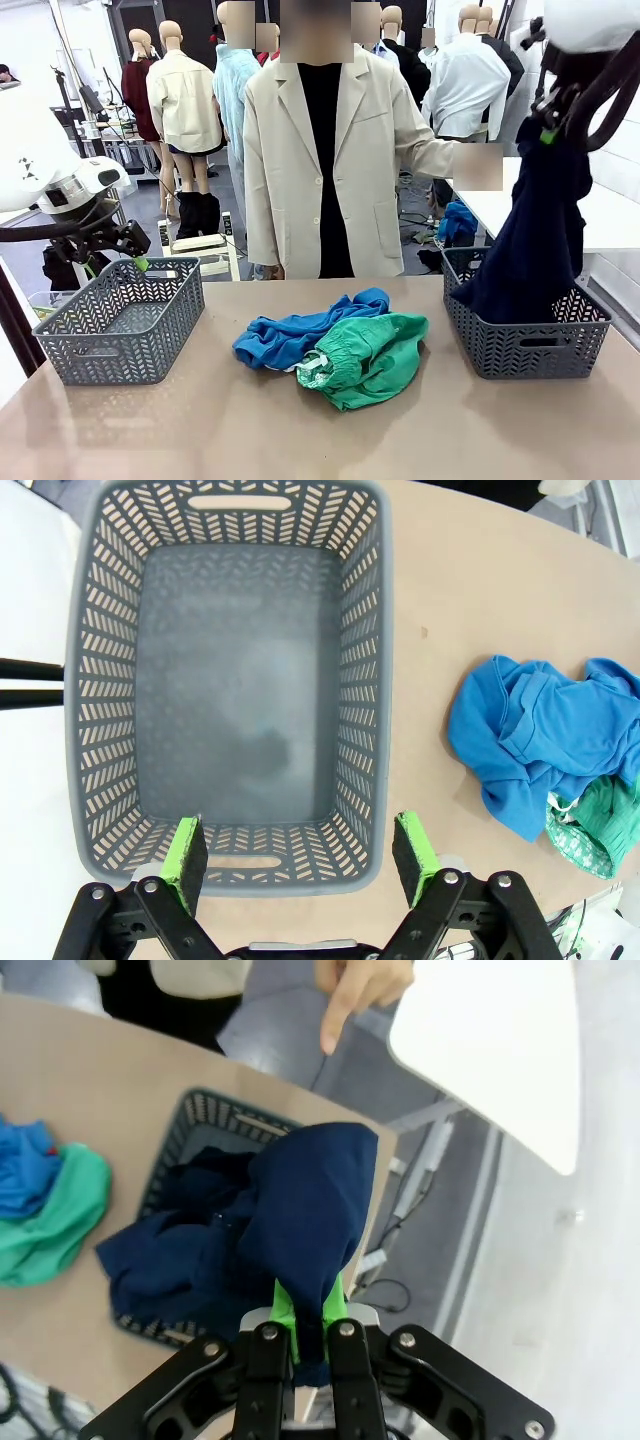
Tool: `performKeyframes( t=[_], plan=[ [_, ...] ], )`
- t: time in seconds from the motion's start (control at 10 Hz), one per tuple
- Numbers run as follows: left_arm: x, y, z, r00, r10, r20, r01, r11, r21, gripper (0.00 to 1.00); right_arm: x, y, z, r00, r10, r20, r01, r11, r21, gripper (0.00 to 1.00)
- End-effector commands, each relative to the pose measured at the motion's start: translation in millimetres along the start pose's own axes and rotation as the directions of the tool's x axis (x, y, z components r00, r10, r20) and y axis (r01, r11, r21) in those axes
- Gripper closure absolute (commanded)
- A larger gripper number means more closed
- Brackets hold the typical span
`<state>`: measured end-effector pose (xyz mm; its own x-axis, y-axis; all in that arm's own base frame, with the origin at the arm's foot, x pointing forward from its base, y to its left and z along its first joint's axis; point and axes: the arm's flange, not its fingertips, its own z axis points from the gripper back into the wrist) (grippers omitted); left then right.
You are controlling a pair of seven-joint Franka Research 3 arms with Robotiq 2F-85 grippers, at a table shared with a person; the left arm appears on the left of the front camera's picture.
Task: Sort the tops and bottoms.
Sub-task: Sort the clothes according to human instructions.
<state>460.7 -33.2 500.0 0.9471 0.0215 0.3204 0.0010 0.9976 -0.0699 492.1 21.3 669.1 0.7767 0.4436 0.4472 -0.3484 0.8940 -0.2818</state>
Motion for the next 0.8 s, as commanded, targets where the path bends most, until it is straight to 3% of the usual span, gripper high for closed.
performKeyframes(
  t=[0.0,0.1,0.4,0.5,0.7],
  plan=[
    [-3,-1,1,1.000,0.021,-0.005,-0.021,1.000,0.002,0.04,22,-2,-47,0.997,-0.073,-0.024,0.075,0.992,0.099,1.00],
    [-3,-1,1,1.000,0.021,-0.005,-0.021,1.000,0.002,0.04,0,0,0,1.000,0.000,0.000,0.000,1.000,0.000,1.00],
    [-3,-1,1,1.000,0.021,-0.005,-0.021,1.000,0.002,0.04,0,0,0,1.000,0.000,0.000,0.000,1.000,0.000,1.00],
    [-3,-1,1,1.000,0.021,-0.005,-0.021,1.000,0.002,0.04,5,0,-15,1.000,-0.017,-0.005,0.017,1.000,0.024,1.00],
    [-3,-1,1,1.000,0.021,-0.005,-0.021,1.000,0.002,0.04,30,2,-52,0.991,0.026,-0.128,-0.020,0.999,0.045,1.00]
  ],
)
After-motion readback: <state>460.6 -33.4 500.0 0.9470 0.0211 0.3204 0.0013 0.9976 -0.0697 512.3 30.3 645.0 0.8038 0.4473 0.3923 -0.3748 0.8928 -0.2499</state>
